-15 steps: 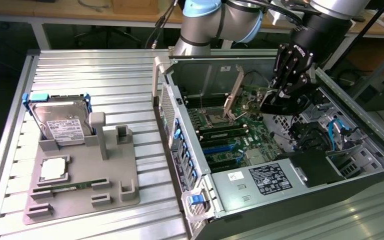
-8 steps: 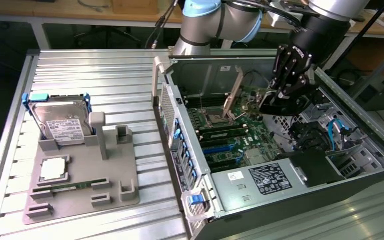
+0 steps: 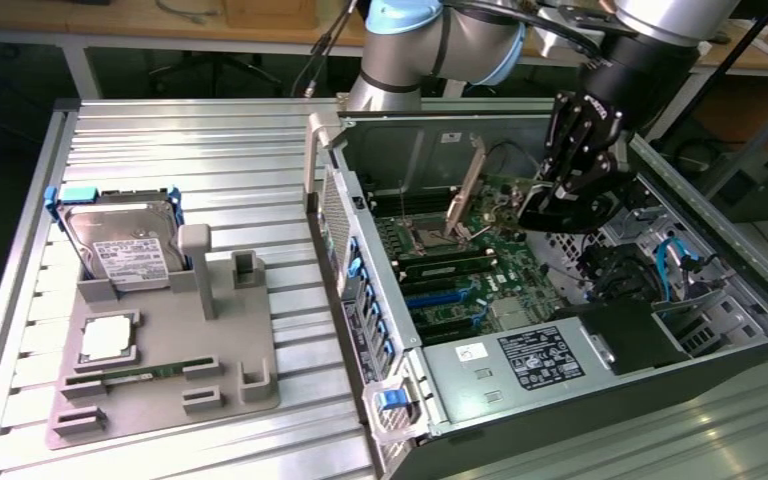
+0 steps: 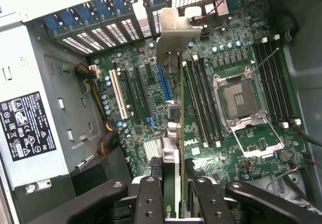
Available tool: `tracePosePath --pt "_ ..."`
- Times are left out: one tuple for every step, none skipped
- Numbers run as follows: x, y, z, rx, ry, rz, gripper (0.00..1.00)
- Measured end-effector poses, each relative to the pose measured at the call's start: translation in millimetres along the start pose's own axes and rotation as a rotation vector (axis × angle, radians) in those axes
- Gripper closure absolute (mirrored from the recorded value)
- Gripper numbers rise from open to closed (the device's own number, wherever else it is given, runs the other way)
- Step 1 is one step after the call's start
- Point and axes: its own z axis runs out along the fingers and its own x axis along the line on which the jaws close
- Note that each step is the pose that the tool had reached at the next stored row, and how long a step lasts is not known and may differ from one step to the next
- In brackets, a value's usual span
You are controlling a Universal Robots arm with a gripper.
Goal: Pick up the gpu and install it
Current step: 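Insert the gpu into the slot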
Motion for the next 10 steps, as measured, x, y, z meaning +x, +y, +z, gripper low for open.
tracePosePath --pt "0.0 0.0 0.2 0.0000 0.0001 0.000 0.73" --pt "0.0 0.0 0.4 0.0000 0.0001 0.000 0.73" --pt "-0.1 0.0 0.8 0.0000 -0.0001 0.000 0.73" --pt "-0.1 0.0 1.2 0.0000 -0.0002 0.000 0.73" --pt "-0.1 -0.1 1.7 0.0000 -0.0001 0.000 0.73" --pt "-0.1 -0.1 2.2 0.0002 -0.0001 0.000 0.73" --pt "-0.2 -0.1 2.8 0.0006 -0.0002 -0.001 0.73" --pt "-0.2 0.0 3.5 0.0015 -0.0003 -0.003 0.73" --pt "-0.3 0.2 4.2 0.0027 -0.0003 -0.008 0.73" --pt "-0.5 0.1 4.8 0.0038 -0.0002 -0.015 0.73"
